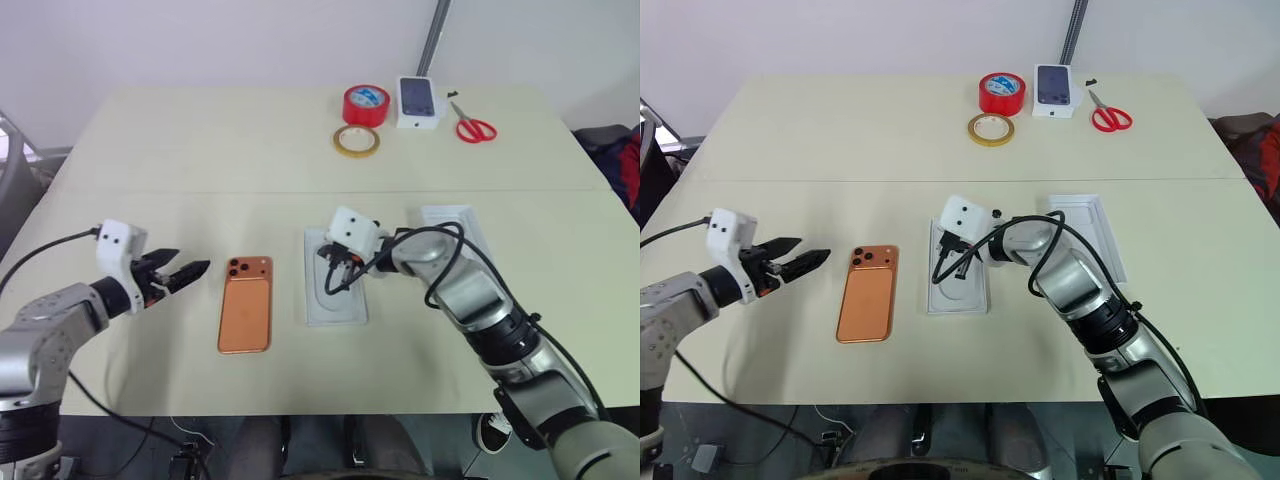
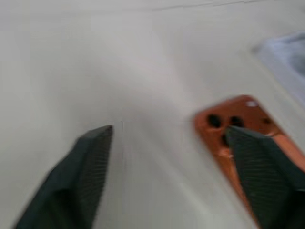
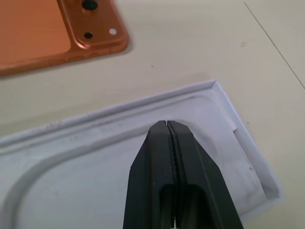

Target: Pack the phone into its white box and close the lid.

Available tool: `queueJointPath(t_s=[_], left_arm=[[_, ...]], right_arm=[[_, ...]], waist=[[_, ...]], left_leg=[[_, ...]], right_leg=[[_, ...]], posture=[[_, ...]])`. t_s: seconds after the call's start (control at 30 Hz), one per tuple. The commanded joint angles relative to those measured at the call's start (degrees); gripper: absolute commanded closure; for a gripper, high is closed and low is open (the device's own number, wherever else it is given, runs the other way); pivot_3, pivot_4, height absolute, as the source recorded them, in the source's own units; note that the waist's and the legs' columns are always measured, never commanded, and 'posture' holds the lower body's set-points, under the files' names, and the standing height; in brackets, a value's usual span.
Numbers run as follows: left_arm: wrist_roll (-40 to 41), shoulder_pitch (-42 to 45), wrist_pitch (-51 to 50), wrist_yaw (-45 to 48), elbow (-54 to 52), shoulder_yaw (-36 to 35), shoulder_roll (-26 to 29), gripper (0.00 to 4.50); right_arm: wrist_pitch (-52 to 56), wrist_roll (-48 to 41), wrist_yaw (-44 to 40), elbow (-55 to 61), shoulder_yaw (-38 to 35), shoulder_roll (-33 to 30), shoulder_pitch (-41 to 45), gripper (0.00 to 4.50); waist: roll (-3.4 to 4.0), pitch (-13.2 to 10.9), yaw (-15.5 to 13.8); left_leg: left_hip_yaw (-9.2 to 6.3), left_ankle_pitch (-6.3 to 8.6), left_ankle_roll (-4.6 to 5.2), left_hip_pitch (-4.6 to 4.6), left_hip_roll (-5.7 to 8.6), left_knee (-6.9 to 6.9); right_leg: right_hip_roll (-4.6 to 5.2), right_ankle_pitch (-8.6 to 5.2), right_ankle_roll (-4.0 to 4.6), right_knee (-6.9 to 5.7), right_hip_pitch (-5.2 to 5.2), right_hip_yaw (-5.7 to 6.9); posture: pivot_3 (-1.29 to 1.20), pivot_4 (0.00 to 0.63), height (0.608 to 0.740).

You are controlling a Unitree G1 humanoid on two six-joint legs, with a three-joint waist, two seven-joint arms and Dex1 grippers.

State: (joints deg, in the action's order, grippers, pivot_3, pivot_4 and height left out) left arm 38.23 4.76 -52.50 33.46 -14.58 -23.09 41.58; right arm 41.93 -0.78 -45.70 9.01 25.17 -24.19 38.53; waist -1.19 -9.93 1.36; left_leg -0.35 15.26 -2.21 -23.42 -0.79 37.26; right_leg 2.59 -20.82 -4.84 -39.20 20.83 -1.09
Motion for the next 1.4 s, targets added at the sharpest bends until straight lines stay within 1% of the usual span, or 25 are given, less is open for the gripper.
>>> queueJointPath(t_s=[0.03, 0.07, 0.2, 0.27, 0.37, 0.43, 0.57, 0.77, 1.0, 1.23, 1.33, 1.4], left_arm=[[3.06, -3.37, -10.15, -0.77, -6.11, -0.2, 4.33, 0.03], [3.92, -3.92, -12.51, -0.63, -6.93, 0.08, 5.13, 0.03], [11.12, -2.02, -21.69, -1.76, -7.31, -2.69, 3.07, 0.03], [13.2, -1.19, -26.4, -2.2, -7.6, -1.72, 2.86, 0.03], [14.12, -0.48, -31.08, -3.58, -7.33, 0.22, 2.04, 0.03], [14.74, 0.07, -33.52, -4.53, -7.35, 1.11, 0.46, 0.03], [17.81, 2.58, -39.27, -6.04, -7.02, 1.31, -4.83, 0.03], [21.97, 1.84, -40.0, -9.14, -8.79, 3.33, -7.56, 0.03], [28.21, 3.5, -40.0, -13.88, -6.16, 0.52, -10.94, 0.03], [33.51, 5.18, -40.0, -19.53, -2.33, -2.71, -11.92, 0.03], [35.59, 5.43, -40.0, -21.48, -1.9, -2.65, -11.93, 0.03], [37.17, 5.96, -40.0, -23.06, -1.1, -3.13, -12.86, 0.03]], right_arm=[[-0.68, 0.04, -0.91, 2.26, 2.63, 2.38, 2.41, 4.5], [-0.47, 0.08, -1.25, 2.28, 3.45, 2.92, 2.87, 4.5], [-1.45, 2.69, -4.81, 0.96, 10.28, 3.08, 6.03, 4.5], [-2.33, 4.28, -5.89, -1.13, 13.21, 3.37, 7.41, 4.5], [-3.98, 6.15, -7.38, -3.74, 16.31, 3.56, 8.72, 4.5], [-4.29, 6.23, -8.5, -4.98, 17.23, 4.47, 9.08, 4.5], [-4.69, 7.4, -9.57, -8.47, 18.79, 7.13, 10.18, 4.5], [-5.35, 8.42, -10.22, -9.6, 18.56, 8.59, 10.17, 4.5], [-5.11, 9.17, -10.56, -8.98, 17.84, 8.66, 9.22, 4.5], [-4.85, 9.7, -10.51, -8.7, 17.39, 8.98, 8.61, 4.5], [-4.7, 9.75, -10.48, -8.59, 17.22, 9.04, 8.38, 4.5], [-4.64, 9.78, -10.44, -8.58, 17.18, 9.13, 8.27, 4.5]], waist=[[-0.01, 0.01, 0.37], [-0.01, 0.0, 0.64], [0.01, 0.01, 0.62], [-0.02, 0.03, 0.69], [0.01, 0.05, 0.71], [0.08, 0.09, 0.74], [0.28, 0.27, 0.63], [0.33, 0.45, 0.59], [0.5, 0.66, 0.15], [0.48, 0.67, -0.33], [0.48, 0.67, -0.42], [0.48, 0.67, -0.45]], left_leg=[[0.0, 0.0, 0.0, 0.0, 0.0, 0.0], [0.0, 0.0, 0.0, 0.0, -0.01, -0.02], [-0.03, -0.01, -0.02, 0.0, 0.0, -0.02], [-0.03, -0.01, -0.02, 0.01, 0.02, 0.0], [-0.03, -0.01, -0.02, 0.01, 0.03, -0.01], [-0.03, -0.01, -0.03, 0.02, 0.03, -0.01], [-0.03, -0.01, -0.03, 0.09, 0.06, 0.0], [-0.05, -0.04, -0.08, 0.12, 0.07, 0.02], [-0.05, -0.02, -0.05, 0.18, 0.11, 0.02], [-0.05, -0.02, -0.04, 0.24, 0.11, 0.03], [-0.07, -0.02, -0.05, 0.25, 0.11, 0.04], [-0.07, -0.02, -0.05, 0.25, 0.12, 0.04]], right_leg=[[0.0, 0.0, 0.0, -0.02, 0.02, -0.01], [0.0, 0.0, 0.0, -0.03, 0.02, -0.01], [0.02, 0.0, 0.0, -0.06, 0.02, 0.02], [0.03, 0.0, 0.0, -0.06, 0.01, 0.03], [0.03, 0.0, 0.0, -0.06, 0.02, 0.02], [0.03, 0.0, 0.0, -0.05, 0.01, 0.02], [0.06, 0.0, 0.0, -0.03, -0.09, 0.03], [0.07, 0.0, 0.0, -0.02, -0.15, 0.03], [0.1, 0.0, 0.0, 0.03, -0.22, 0.03], [0.11, 0.0, 0.0, 0.05, -0.29, 0.02], [0.11, 0.0, 0.0, 0.05, -0.29, 0.03], [0.12, 0.0, 0.0, 0.05, -0.3, 0.03]], posture=[[0.0, 0.15, 0.74], [0.0, 0.15, 0.74], [0.0, 0.15, 0.74], [0.0, 0.15, 0.74], [0.0, 0.15, 0.74], [0.0, 0.15, 0.74], [0.0, 0.15, 0.74], [0.0, 0.15, 0.74], [0.0, 0.15, 0.74], [0.0, 0.15, 0.74], [0.0, 0.15, 0.74], [0.0, 0.15, 0.74]])
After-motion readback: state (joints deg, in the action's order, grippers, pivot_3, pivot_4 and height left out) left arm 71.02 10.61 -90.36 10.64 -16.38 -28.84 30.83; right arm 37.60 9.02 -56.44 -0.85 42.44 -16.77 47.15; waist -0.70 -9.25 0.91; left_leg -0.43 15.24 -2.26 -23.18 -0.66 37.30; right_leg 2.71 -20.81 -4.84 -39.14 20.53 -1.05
